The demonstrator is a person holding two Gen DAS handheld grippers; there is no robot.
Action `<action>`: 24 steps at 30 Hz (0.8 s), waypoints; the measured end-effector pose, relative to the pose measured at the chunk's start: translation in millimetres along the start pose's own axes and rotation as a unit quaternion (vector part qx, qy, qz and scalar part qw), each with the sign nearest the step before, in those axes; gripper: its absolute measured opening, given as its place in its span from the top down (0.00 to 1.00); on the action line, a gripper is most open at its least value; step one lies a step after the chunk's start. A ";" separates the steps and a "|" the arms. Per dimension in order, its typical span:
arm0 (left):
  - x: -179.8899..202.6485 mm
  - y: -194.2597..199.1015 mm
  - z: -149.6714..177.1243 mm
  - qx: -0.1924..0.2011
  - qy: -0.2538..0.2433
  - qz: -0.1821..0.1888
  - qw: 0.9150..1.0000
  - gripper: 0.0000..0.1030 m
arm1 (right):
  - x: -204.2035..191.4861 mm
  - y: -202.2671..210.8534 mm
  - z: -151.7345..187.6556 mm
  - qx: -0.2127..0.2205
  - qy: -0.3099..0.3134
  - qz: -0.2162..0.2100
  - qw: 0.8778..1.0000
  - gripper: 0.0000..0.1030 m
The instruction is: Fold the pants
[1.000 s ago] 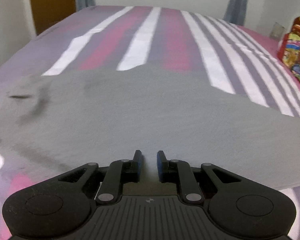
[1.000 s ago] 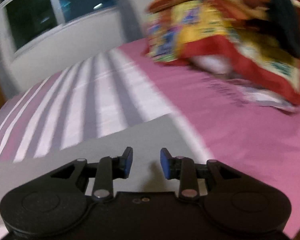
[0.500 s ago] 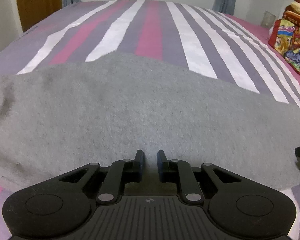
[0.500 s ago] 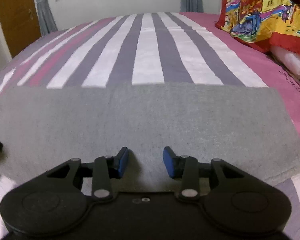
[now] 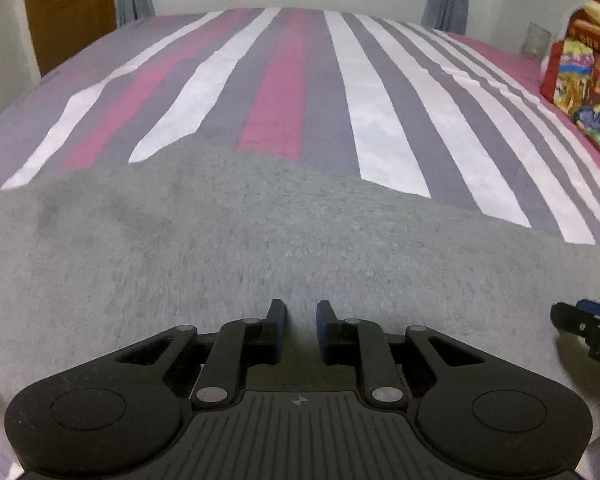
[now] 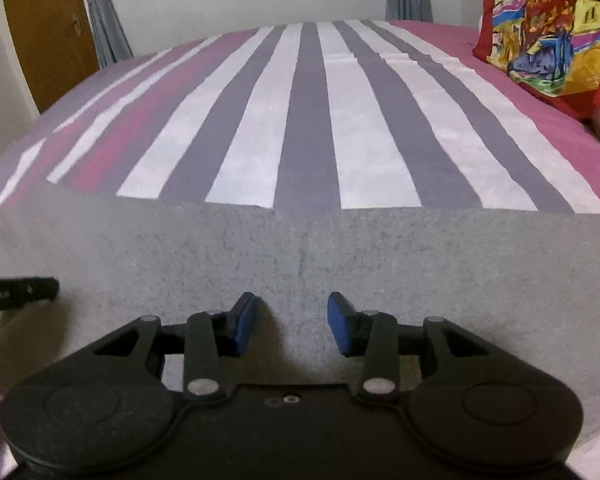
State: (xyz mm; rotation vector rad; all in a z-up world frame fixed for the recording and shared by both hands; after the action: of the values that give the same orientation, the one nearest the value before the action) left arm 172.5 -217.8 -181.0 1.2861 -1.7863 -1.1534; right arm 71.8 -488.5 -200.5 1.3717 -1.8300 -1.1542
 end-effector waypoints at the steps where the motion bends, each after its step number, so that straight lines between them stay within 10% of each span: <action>1: 1.1 0.0 0.8 0.003 -0.006 -0.005 1.000 0.82 | -1.2 -0.2 0.8 -0.001 0.002 0.003 1.000 0.61; 24: 2.6 49.1 71.6 0.033 -0.038 0.008 0.999 0.79 | 29.3 56.0 62.5 0.034 -0.043 0.017 0.998 0.51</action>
State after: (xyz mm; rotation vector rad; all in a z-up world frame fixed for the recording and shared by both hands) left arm 90.7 -193.4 -165.2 1.2781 -1.9003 -1.1576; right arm -15.0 -492.1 -181.4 1.3404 -1.9622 -1.1601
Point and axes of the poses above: each gripper's, at about its wrist camera, not at the fingertips, and y roughly against the way its jaws point, x to its right, z to its underside, the point moved 5 cm from there along -y, roughly the way its jaws point, and after that the axes turned 15 degrees about -x, right-handed, at the moved point
